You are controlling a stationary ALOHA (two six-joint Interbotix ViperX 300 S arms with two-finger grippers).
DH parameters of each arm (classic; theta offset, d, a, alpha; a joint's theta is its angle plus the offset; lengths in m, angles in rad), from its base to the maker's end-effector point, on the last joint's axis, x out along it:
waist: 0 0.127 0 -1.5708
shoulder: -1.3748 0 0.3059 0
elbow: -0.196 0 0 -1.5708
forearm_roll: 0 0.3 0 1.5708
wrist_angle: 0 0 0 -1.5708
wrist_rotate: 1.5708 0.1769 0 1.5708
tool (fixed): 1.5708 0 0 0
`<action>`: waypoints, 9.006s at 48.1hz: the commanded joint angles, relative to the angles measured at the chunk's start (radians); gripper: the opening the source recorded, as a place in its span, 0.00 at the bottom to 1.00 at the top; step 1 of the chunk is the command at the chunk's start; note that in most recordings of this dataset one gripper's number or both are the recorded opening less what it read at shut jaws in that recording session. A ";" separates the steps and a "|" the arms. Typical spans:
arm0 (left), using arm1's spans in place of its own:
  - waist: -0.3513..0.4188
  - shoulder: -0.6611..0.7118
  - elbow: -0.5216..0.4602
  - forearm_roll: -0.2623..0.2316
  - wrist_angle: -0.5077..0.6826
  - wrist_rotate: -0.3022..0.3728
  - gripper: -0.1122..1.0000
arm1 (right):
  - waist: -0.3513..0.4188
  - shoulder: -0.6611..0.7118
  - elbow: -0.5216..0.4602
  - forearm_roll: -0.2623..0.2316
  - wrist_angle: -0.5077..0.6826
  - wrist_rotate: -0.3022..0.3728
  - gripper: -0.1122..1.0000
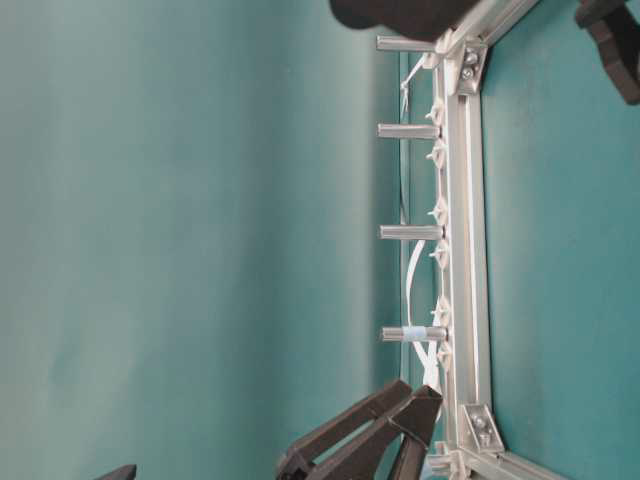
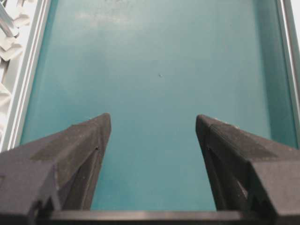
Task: Insert the wire through the string loop located on the left side.
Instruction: 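Lower the right gripper and grasp the USB cable just behind the plug, then lift the plug and carry it toward the zip-tie loop at the frame corner, then push the USB plug through the black zip-tie loop with the right gripper, then move the open left gripper toward the plug protruding from the loop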
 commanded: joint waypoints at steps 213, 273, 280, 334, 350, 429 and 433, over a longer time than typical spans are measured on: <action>-0.040 -0.020 0.005 0.003 -0.003 0.002 0.74 | -0.350 -0.308 0.015 -0.189 0.482 -0.038 0.19; -0.041 -0.107 0.055 0.003 0.043 -0.002 0.74 | -0.354 -0.307 0.003 -0.192 0.482 -0.038 0.19; -0.040 -0.146 0.084 0.002 0.052 -0.002 0.74 | -0.359 -0.301 -0.006 -0.192 0.482 -0.038 0.19; -0.095 -0.394 0.216 0.003 0.175 -0.006 0.75 | -0.385 -0.124 -0.230 -0.192 0.534 -0.038 0.19; -0.101 -0.497 0.253 0.003 0.250 -0.006 0.74 | -0.391 -0.086 -0.288 -0.192 0.534 -0.038 0.19; -0.218 -0.653 0.302 -0.002 0.367 -0.078 0.74 | -0.403 -0.032 -0.388 -0.279 0.594 -0.037 0.19; -0.265 -0.652 0.308 -0.002 0.368 -0.115 0.74 | -0.405 -0.034 -0.388 -0.279 0.594 -0.037 0.19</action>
